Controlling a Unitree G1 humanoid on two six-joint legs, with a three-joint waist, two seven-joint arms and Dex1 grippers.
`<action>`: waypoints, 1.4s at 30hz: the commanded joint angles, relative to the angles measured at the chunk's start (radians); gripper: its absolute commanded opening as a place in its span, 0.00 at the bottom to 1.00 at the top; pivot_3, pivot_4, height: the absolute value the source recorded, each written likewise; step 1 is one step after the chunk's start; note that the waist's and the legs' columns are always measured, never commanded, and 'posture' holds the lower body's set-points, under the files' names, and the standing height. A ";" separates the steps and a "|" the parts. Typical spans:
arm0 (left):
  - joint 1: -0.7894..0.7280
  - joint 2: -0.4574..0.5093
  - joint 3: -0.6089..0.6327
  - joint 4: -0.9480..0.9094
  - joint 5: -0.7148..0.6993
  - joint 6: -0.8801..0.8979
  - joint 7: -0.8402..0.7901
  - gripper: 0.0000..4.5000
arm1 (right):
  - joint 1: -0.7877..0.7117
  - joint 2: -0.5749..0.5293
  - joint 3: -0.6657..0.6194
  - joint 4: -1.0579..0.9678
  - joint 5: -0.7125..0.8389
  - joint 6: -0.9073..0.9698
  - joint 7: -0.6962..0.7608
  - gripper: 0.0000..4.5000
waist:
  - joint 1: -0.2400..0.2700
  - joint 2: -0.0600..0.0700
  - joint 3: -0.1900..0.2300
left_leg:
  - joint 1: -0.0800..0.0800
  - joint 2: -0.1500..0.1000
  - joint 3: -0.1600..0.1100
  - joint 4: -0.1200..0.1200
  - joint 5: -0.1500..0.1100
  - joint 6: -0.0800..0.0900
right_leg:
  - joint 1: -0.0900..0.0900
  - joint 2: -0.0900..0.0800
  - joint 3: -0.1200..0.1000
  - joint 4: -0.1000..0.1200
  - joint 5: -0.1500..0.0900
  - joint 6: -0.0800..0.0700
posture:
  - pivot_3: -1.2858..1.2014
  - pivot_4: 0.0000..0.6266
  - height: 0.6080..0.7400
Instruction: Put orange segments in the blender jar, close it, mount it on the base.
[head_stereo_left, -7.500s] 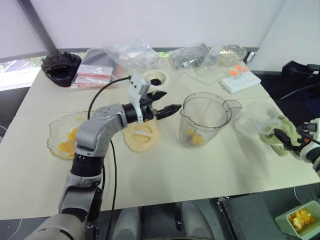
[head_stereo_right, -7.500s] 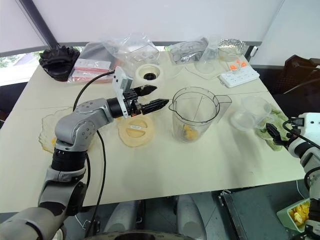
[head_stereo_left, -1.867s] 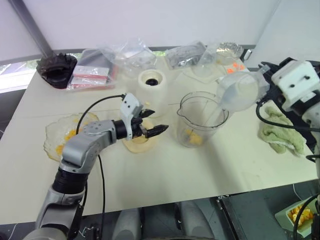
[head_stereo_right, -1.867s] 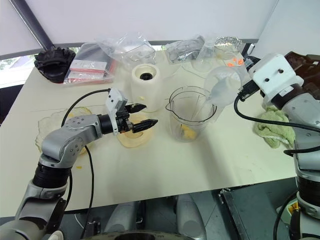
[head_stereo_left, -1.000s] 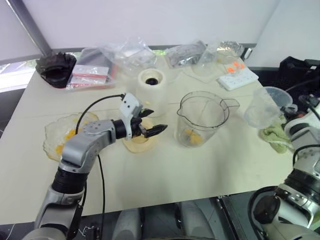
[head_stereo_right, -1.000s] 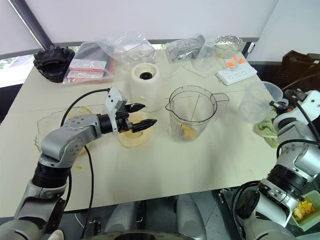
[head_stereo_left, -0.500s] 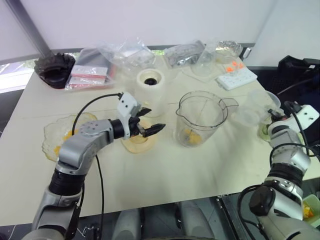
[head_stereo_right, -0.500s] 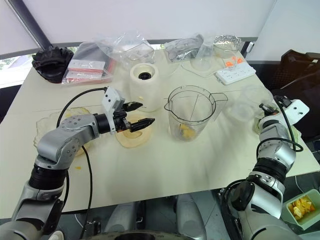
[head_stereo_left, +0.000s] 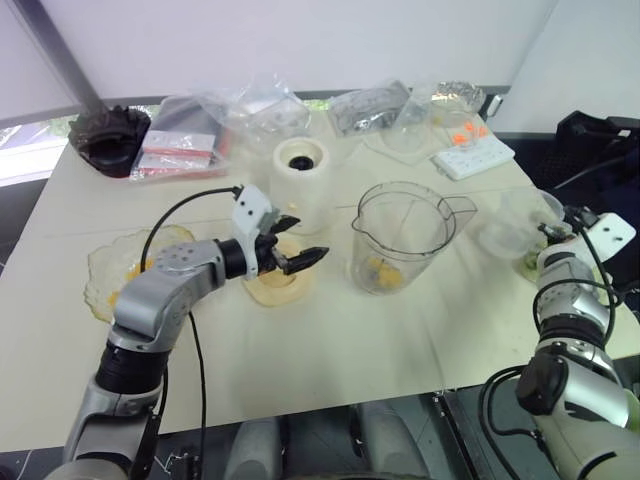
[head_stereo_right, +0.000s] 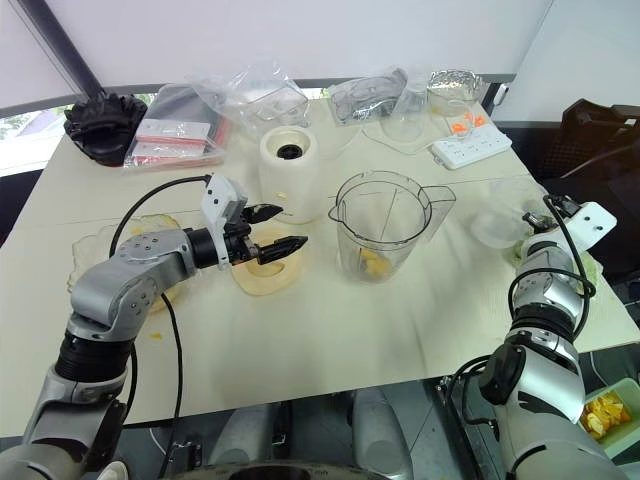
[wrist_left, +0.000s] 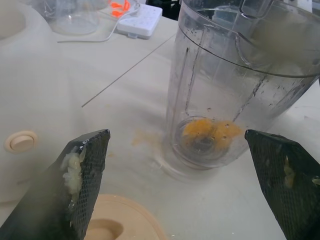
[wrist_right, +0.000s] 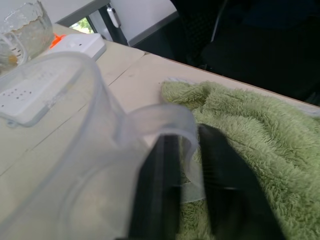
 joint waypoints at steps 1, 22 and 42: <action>-0.008 0.003 0.011 -0.027 -0.009 -0.005 0.000 1.00 | 0.020 -0.019 0.010 -0.046 0.011 -0.002 -0.015 0.50 | 0.000 0.000 0.000 | 0.000 0.000 0.000 0.000 0.000 0.000 | 0.000 0.000 0.000 0.000 0.000 0.000 | 0.52 0.24 1.00; -0.044 0.009 0.001 0.031 0.008 -0.032 -0.033 1.00 | 0.373 0.008 -0.009 -0.827 0.119 0.541 -0.223 0.98 | 0.004 0.000 0.000 | 0.000 0.000 -0.001 0.000 0.000 0.000 | 0.000 0.000 0.000 0.001 0.000 0.000 | 0.52 0.24 1.00; -0.094 0.090 -0.011 0.142 0.063 -0.068 -0.128 1.00 | 0.662 -0.276 -0.027 -1.315 0.268 0.888 0.177 0.98 | 0.004 0.001 -0.001 | 0.000 0.000 -0.001 0.001 0.000 0.000 | 0.000 0.000 -0.001 0.000 -0.001 0.000 | 0.52 0.24 1.00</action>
